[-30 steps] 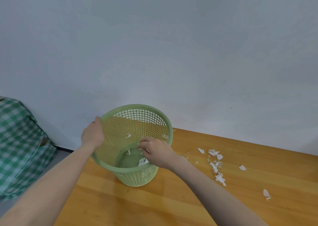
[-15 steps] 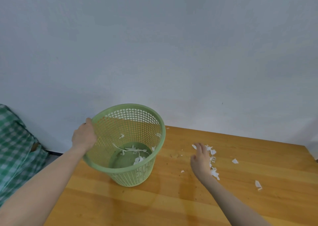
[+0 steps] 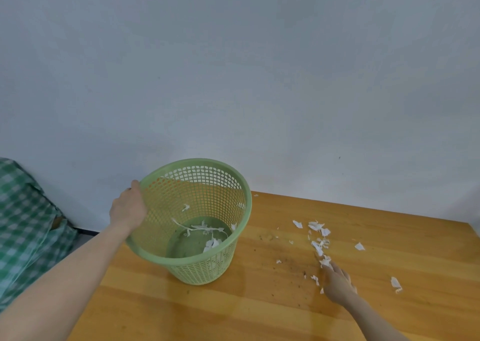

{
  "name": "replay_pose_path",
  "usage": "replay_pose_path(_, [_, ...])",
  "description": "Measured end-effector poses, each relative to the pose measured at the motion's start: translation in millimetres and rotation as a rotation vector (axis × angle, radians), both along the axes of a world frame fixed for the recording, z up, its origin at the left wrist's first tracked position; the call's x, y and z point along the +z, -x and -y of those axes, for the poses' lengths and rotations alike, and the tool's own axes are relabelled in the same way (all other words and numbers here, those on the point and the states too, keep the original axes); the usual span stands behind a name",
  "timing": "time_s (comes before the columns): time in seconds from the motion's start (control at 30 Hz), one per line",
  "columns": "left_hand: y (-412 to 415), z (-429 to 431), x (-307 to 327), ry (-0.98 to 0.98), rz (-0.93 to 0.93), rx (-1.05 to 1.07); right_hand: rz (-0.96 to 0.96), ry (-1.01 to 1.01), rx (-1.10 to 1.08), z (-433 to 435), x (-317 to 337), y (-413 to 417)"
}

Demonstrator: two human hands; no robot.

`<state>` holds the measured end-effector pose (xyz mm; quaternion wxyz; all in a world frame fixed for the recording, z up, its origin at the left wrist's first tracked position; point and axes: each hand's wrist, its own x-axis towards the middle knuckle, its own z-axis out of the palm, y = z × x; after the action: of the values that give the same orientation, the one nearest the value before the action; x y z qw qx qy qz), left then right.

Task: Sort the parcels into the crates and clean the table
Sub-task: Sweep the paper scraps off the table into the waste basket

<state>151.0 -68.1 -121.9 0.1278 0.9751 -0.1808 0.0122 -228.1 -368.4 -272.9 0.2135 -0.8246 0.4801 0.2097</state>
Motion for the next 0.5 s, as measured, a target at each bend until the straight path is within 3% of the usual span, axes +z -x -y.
replay_pose_path(0.5, [-2, -1, 0, -0.01, 0.008, -0.008, 0.011, 0.06, 0.148, 4, -12, -10])
